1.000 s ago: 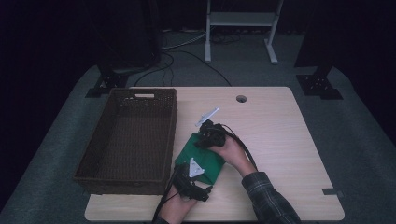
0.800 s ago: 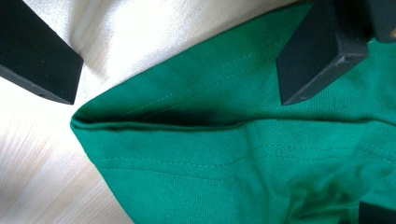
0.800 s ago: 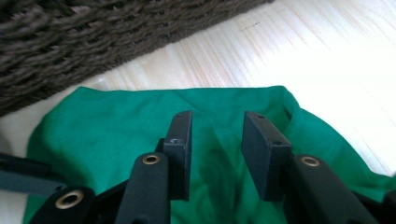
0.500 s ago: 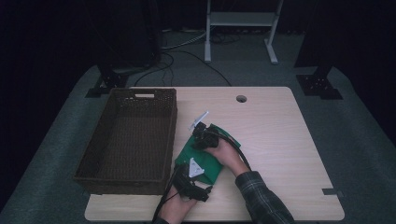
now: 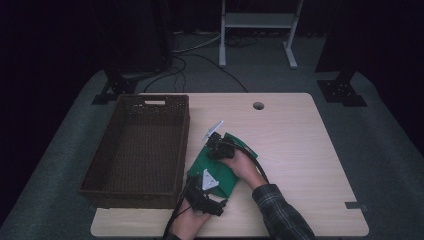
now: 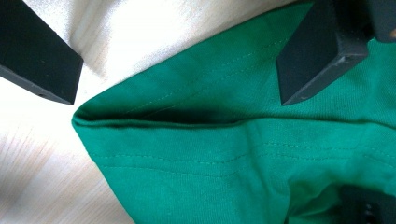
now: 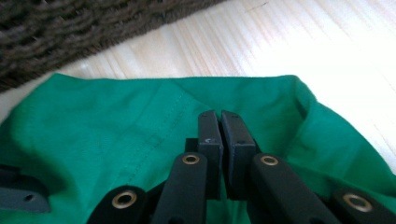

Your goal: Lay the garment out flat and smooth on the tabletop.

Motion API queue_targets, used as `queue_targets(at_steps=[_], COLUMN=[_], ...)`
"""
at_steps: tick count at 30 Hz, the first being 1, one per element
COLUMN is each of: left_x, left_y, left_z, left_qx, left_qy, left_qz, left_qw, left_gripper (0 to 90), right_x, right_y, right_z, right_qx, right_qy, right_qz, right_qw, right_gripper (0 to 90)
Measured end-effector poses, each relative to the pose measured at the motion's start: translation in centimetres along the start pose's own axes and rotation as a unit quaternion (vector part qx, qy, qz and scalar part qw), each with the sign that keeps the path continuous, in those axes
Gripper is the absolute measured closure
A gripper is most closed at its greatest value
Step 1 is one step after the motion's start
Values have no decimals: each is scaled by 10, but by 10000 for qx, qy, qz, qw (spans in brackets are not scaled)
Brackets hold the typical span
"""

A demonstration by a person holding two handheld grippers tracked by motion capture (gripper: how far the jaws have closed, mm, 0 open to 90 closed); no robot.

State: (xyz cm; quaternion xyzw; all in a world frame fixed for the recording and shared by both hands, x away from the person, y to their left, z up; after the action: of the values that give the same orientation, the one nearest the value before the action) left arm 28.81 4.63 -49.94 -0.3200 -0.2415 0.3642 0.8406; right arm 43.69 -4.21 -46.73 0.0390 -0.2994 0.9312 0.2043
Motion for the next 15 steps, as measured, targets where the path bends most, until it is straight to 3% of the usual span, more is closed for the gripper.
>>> queue_targets(at_steps=[15], left_x=[0], left_y=[0], left_z=[0], left_qx=[1], left_qy=[-4], left_qz=[-12], left_qw=[10000], left_gripper=[0], right_x=[0], right_y=[11], right_z=[40], right_qx=[-627], right_qy=[-237], right_qz=[-208], right_qw=[9975], right_gripper=[884])
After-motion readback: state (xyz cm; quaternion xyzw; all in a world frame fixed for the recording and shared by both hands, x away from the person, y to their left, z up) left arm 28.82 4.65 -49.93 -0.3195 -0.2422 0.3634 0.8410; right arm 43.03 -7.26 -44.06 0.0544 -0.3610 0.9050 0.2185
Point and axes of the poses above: each handheld gripper's, and its own axes: z roughly backward along the jaws, y roughly out of its underside, x roughly to its left, the point moved 2 cm from there along -z, roughly forward along the jaws, and after that the axes turned 13 degrees about -y, right-handed, at the moved point
